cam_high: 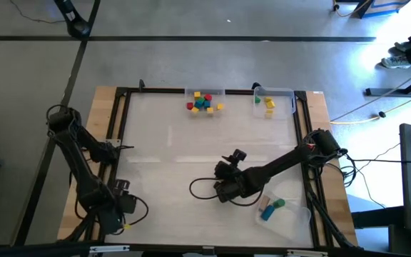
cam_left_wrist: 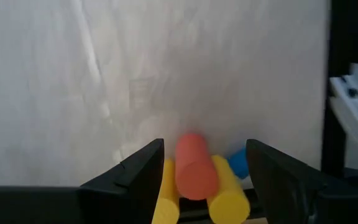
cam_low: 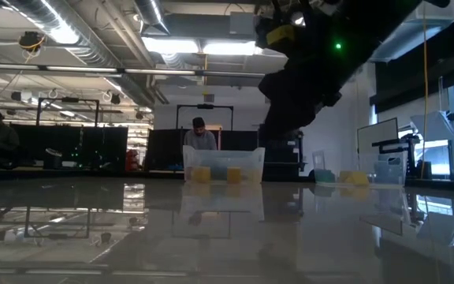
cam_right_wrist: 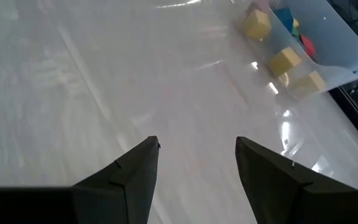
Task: Sort blocks by size
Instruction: Put the cylinder orange block into the bottom right transparent bin
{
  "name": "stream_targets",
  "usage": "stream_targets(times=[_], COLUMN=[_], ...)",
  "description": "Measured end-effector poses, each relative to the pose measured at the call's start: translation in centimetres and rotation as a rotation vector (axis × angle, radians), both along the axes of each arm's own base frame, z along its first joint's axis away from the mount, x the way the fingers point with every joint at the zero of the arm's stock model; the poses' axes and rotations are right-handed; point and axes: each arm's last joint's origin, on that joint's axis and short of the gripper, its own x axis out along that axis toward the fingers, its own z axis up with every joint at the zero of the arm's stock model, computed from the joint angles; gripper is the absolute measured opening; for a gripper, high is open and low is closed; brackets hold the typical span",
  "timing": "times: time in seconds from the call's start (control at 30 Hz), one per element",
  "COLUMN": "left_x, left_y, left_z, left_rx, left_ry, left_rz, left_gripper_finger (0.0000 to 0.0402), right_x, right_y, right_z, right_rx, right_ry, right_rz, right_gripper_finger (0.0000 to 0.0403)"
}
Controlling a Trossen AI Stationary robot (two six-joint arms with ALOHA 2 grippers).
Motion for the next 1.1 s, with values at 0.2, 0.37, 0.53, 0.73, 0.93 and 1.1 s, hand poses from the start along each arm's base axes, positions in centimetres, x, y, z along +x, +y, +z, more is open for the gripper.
stream_targets(times=[0.2,0.37,0.53,0.73,0.93,1.1], left_x=[-0.3,-0.6,-0.8,-1.4,-1.7,-1.7], left_y=[0.4,0.4,0.6,0.9,1.0,1.0], left_z=[-1.1,-1.8,-2.5,-3.9,-4.3,-4.3], left_rx=[0.009,-0.002,0.006,0.010,0.008,0.010], left_ry=[0.047,0.058,0.063,0.089,0.112,0.110], left_rz=[0.076,0.067,0.063,0.095,0.085,0.066], left_gripper_finger=[0.0213,0.0213,0.0213,0.0213,0.0211,0.0184], right_x=[0.2,0.2,0.5,0.6,0.5,0.5], right_y=[0.1,0.1,0.3,0.3,0.3,0.3], right_z=[0.1,0.1,0.1,0.2,0.2,0.2], right_rx=[-0.003,-0.004,0.022,0.020,0.018,0.017], right_ry=[0.000,-0.003,-0.011,-0.014,-0.011,-0.011], right_rz=[0.027,0.029,0.050,0.058,0.060,0.061], right_gripper_finger=[0.0214,0.0214,0.0214,0.0214,0.0214,0.0214])
